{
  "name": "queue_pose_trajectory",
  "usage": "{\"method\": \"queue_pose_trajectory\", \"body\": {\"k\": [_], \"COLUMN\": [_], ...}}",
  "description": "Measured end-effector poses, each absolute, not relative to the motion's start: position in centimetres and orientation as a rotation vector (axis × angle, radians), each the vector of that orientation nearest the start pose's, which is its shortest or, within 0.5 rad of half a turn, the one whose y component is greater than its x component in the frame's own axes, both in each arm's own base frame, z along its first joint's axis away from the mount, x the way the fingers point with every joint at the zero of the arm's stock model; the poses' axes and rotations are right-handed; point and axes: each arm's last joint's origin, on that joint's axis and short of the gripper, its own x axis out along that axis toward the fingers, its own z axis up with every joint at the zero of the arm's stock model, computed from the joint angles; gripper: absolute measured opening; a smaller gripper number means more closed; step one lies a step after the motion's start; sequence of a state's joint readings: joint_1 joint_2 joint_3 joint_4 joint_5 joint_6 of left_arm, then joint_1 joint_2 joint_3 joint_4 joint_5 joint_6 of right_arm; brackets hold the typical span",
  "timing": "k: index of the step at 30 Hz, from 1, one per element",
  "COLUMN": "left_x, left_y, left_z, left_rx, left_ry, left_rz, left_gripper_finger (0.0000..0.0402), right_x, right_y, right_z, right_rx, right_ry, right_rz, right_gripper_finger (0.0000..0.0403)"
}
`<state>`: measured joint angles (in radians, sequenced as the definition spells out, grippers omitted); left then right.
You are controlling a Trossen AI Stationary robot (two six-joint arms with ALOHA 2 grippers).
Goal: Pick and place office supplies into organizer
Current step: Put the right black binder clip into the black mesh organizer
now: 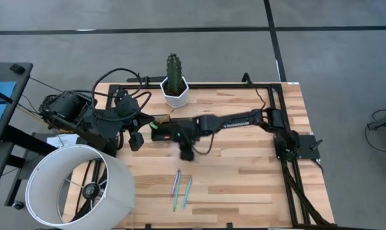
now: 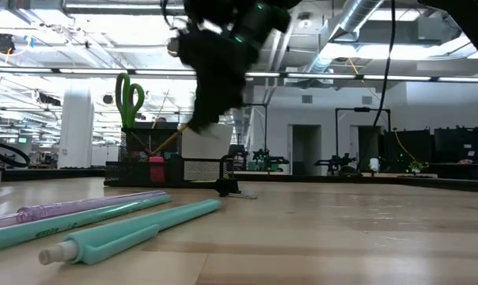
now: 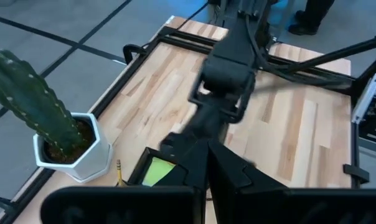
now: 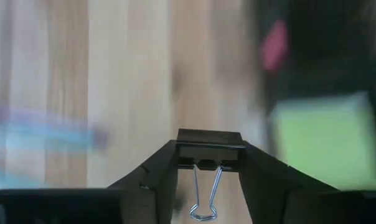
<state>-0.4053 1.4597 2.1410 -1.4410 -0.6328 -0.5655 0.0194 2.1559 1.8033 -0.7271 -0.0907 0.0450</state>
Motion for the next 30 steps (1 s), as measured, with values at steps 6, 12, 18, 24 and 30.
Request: {"method": "queue_pose_trajectory", "body": {"k": [6, 12, 18, 24, 30], "left_x": [19.9, 19.9, 19.8, 19.8, 19.8], "left_y": [-6.6, -6.6, -6.6, -6.6, -6.6], "left_z": [50.4, 50.4, 50.4, 50.3, 50.3], "left_rx": [-0.156, -0.155, -0.150, -0.140, -0.128], "left_ry": [0.563, 0.564, 0.570, 0.576, 0.579], "left_rz": [0.407, 0.406, 0.407, 0.405, 0.401], "left_gripper_finger": [0.0000, 0.0000, 0.0000, 0.0000, 0.0000], "right_x": [49.4, 50.3, 51.1, 51.5, 51.8], "right_y": [-1.6, -3.0, -2.9, -4.6, -5.6], "right_z": [25.3, 25.4, 23.0, 19.1, 16.9], "right_rx": [0.185, 0.118, 0.077, 0.090, 0.103], "right_ry": [0.694, 0.589, 0.620, 0.725, 0.757], "right_rz": [0.001, 0.012, -0.023, -0.105, -0.131], "right_gripper_finger": [0.0135, 0.0140, 0.0140, 0.0136, 0.0160]}}
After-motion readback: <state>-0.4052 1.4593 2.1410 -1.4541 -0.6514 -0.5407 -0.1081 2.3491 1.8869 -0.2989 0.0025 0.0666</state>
